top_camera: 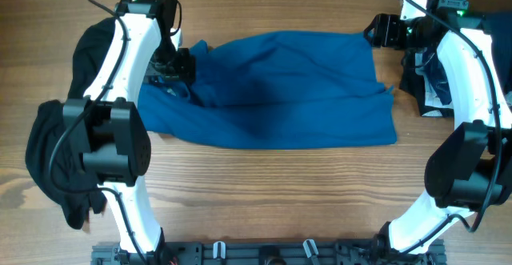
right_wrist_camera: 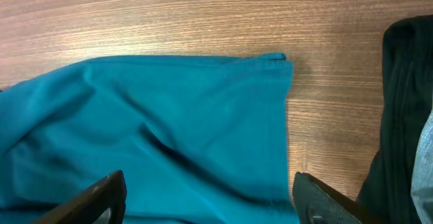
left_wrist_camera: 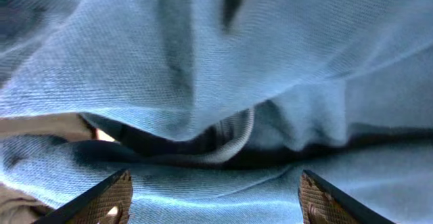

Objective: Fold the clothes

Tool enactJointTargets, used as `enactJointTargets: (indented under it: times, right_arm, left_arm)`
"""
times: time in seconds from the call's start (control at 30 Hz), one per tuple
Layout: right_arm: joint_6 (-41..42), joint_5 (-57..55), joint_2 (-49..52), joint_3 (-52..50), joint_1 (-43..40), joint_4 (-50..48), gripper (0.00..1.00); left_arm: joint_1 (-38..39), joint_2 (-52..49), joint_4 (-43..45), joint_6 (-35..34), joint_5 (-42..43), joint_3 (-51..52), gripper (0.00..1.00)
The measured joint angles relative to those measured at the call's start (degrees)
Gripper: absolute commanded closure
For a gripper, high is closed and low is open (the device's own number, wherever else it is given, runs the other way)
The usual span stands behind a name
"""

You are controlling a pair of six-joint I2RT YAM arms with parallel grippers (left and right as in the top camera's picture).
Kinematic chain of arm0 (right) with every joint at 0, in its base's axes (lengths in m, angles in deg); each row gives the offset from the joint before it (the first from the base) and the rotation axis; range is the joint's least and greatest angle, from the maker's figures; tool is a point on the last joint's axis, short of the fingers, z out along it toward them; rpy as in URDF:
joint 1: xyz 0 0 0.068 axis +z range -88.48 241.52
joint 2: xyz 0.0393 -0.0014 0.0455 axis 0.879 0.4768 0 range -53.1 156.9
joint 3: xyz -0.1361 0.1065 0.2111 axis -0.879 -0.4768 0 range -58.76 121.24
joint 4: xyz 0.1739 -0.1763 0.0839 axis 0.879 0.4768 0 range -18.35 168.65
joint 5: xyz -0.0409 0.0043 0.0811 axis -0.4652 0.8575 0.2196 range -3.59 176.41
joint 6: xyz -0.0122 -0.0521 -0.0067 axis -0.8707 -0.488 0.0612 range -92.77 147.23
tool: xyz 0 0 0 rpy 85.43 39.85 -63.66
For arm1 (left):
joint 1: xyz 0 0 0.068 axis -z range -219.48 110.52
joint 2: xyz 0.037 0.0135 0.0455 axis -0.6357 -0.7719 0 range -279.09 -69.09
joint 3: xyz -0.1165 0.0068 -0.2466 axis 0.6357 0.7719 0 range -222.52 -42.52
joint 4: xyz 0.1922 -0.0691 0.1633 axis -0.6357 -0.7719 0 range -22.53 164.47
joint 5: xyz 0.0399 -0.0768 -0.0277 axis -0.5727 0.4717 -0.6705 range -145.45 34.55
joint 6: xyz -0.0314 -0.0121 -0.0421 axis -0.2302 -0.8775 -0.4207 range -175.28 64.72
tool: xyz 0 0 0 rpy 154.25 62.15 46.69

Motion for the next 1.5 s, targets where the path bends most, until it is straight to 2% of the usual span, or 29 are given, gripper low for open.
enactJointTargets:
  times: [0.17, 0.43, 0.67, 0.7, 0.77, 0.83, 0.9, 1.07, 1.1, 1.13, 1.17, 1.2, 1.27, 1.5]
  right_arm:
    - [-0.22, -0.76, 2.08, 0.04, 0.0, -7.26, 0.27]
    - [-0.42, -0.79, 17.7, 0.17, 0.26, -17.29, 0.28]
    - [1.81, -0.79, 21.9, 0.17, 1.64, -24.79, 0.3]
    - [2.05, -0.76, 22.16, 0.17, 1.73, -25.33, 0.34]
    - [2.56, -0.79, 22.29, 0.17, 1.92, -25.83, 0.63]
    - [3.04, -0.79, 22.45, 0.17, 2.05, -26.29, 0.77]
    - [3.37, -0.76, 22.62, 0.17, 2.21, -26.88, 0.96]
    - [3.56, -0.76, 22.62, 0.24, 2.25, -25.86, 0.96]
    - [3.78, -0.79, 22.6, 0.31, 2.16, -25.27, 0.96]
    - [3.96, -0.81, 22.34, 0.31, 2.01, -24.44, 0.96]
    - [4.02, -0.81, 21.99, 0.31, 1.86, -23.82, 0.96]
    - [4.2, -0.81, 20.98, 0.28, 1.46, -22.67, 0.96]
    - [4.17, -0.81, 16.96, 0.28, 0.13, -19.39, 0.96]
    - [1.88, -0.79, 0.2, 1.01, -3.34, -5.27, 0.96]
  left_arm:
    - [-1.68, 0.0, 0.9, -2.01, -0.61, 0.0, 0.23]
    - [-1.79, 0.0, 2.6, -2.69, -0.79, 0.0, 0.24]
    - [-1.79, 0.0, 2.54, -2.69, -0.79, 0.0, 0.24]
    - [-1.79, 0.0, 2.58, -2.69, -0.79, 0.0, 0.24]
    - [-1.79, 0.0, 2.58, -2.69, -0.79, 0.0, 0.25]
    - [-1.79, 0.0, 2.78, -2.71, -0.79, 0.0, 0.26]
    - [-1.79, 0.0, 2.99, -2.71, -0.79, 0.0, 0.28]
    - [-1.79, 0.0, 3.02, -2.82, -0.79, 0.0, 0.32]
    - [-1.79, 0.0, 3.02, -2.86, -0.79, 0.0, 0.36]
    - [-1.79, 0.0, 3.02, -2.89, -0.79, 0.0, 0.43]
    - [-1.79, 0.0, 3.04, -2.89, -0.81, 0.0, 0.55]
    - [-1.79, 0.0, 3.06, -3.15, -0.79, 0.0, 0.78]
    - [-1.79, 0.0, 3.13, -3.26, -0.81, 0.0, 0.96]
    - [-2.29, 0.0, 3.37, -3.26, -0.79, 0.0, 0.96]
